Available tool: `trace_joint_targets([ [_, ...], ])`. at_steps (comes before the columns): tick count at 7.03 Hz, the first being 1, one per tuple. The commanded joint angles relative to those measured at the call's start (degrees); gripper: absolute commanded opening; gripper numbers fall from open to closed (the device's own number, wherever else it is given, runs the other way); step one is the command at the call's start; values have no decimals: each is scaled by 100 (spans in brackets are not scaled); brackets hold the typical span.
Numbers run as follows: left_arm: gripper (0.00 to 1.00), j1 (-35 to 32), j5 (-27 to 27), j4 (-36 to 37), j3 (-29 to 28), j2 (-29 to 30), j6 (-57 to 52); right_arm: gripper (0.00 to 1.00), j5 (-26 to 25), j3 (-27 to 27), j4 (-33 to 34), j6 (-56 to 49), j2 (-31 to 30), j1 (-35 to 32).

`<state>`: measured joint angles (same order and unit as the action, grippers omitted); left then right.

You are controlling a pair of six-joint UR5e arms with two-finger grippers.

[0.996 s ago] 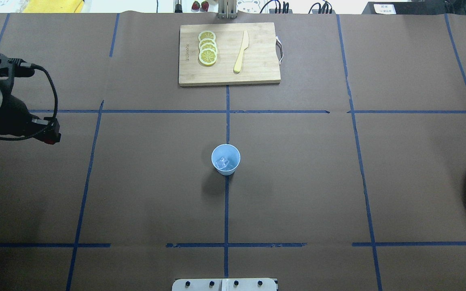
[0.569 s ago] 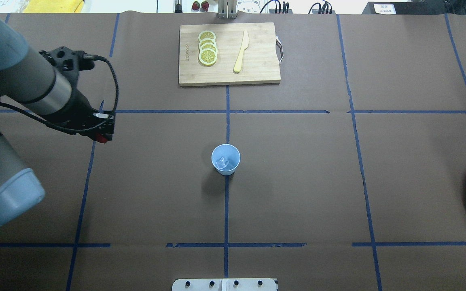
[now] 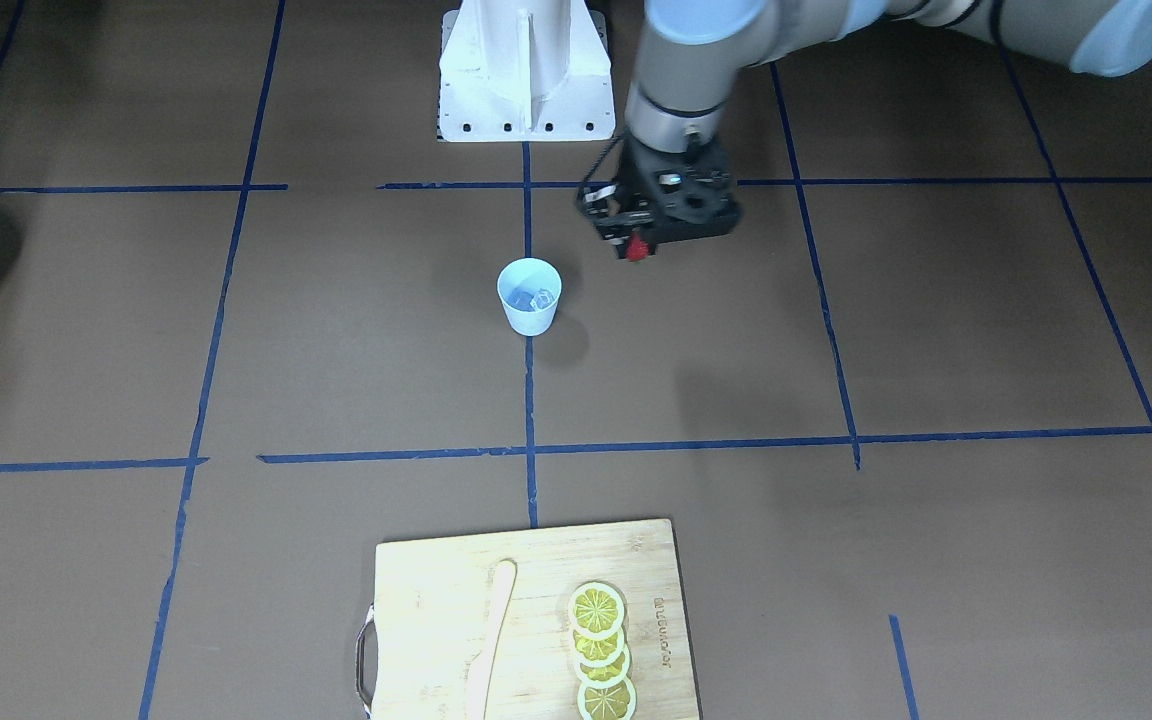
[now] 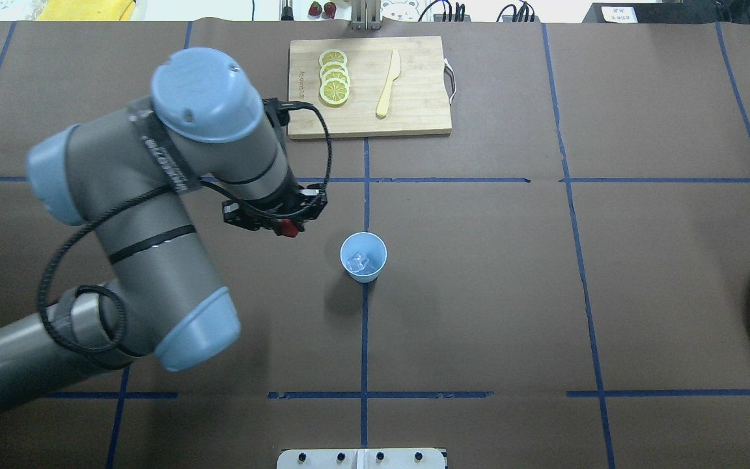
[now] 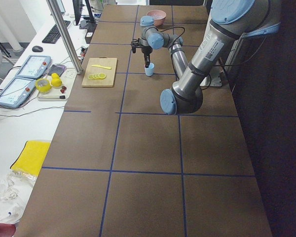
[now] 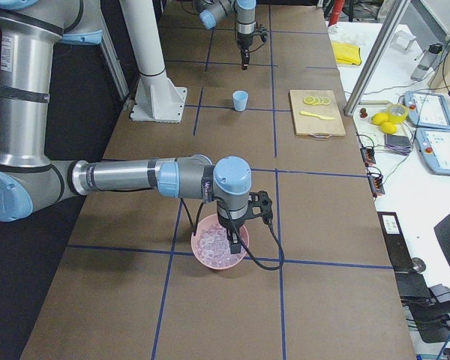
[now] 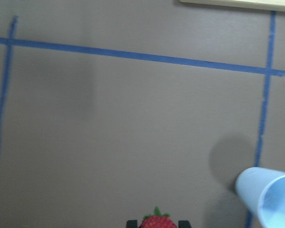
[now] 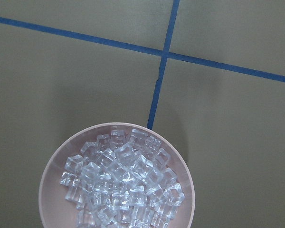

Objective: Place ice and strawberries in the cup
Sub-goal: 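Lift the strawberry with the left gripper and carry it over the cup, then open the left gripper to drop the strawberry into the cup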

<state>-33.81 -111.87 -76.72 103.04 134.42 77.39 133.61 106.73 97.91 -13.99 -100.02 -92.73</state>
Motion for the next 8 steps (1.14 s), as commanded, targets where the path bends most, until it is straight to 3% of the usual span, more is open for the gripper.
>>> trace_joint_targets([
  [1, 8, 409, 279, -71, -827, 795, 469, 99, 7, -3, 0, -7, 0, 0],
  [2, 13, 419, 279, -150, -1064, 936, 523, 99, 7, -12, 0, -7, 0, 0],
  [3, 33, 419, 279, -168, -1110, 955, 506, 99, 7, -12, 0, -7, 0, 0],
  [4, 80, 419, 271, -168, -1111, 946, 453, 99, 7, -12, 0, -7, 0, 0],
  [5, 100, 419, 271, -168, -1102, 946, 375, 99, 7, -12, 0, -7, 0, 0],
  [8, 100, 367, 236, -90, -883, 746, -299, 99, 7, -3, 0, -7, -9, 0],
])
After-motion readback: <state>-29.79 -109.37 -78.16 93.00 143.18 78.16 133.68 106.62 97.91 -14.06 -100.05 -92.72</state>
